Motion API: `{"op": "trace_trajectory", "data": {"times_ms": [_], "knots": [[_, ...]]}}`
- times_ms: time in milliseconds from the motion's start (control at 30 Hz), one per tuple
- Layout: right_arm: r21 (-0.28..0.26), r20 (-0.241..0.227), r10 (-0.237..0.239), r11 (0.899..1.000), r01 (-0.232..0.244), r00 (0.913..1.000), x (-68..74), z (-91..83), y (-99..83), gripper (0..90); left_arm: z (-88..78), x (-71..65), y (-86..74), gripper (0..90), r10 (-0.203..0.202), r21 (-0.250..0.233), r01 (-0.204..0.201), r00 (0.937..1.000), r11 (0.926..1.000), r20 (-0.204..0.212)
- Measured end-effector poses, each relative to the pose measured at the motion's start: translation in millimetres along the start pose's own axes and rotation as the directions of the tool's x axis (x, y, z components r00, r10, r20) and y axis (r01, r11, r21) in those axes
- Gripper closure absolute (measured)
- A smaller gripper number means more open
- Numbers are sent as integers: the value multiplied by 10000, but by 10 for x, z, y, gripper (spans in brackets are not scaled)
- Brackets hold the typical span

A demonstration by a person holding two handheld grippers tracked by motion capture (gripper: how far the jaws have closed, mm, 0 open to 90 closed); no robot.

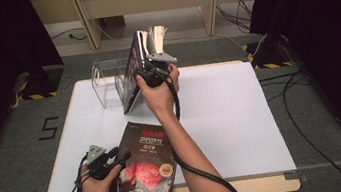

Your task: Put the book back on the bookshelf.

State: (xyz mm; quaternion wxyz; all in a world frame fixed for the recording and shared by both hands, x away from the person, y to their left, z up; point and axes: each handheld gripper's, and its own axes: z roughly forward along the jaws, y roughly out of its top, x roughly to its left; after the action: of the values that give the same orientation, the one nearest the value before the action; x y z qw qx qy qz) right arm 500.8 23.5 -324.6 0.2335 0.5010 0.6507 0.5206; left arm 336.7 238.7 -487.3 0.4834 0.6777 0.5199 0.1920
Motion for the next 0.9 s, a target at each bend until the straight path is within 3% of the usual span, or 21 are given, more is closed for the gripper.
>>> {"op": "trace_trajectory", "data": {"times_ms": [167,267,367,500,667,767,900], "knots": [[203,-23,-194,9996,194,9998,15,-70,-51,523,-5,-4,-1,440,5,18,-5,10000,10000,-16],[-17,171,-263,9997,263,9995,9,-121,-61,483,-11,-4,10,436,12,-28,-12,10000,10000,-14],[133,-63,103,9999,-102,9999,-12,-154,-82,448,-21,-5,19,435,-32,-86,32,10000,10000,-23],[304,-255,314,9991,-306,9992,-37,-174,-101,474,-36,5,50,435,-100,-231,99,9999,9997,-37],[228,-828,966,9952,-950,9919,-50,-253,-78,506,-31,20,35,436,-77,-221,76,10000,9997,-47],[47,-997,997,9950,-997,9900,-57,-271,-85,525,-26,0,32,436,-54,-235,54,10000,9997,2],[12,-920,469,9989,-470,9947,-44,-289,-93,541,-28,7,41,435,-33,-264,32,10000,9996,-20]]}}
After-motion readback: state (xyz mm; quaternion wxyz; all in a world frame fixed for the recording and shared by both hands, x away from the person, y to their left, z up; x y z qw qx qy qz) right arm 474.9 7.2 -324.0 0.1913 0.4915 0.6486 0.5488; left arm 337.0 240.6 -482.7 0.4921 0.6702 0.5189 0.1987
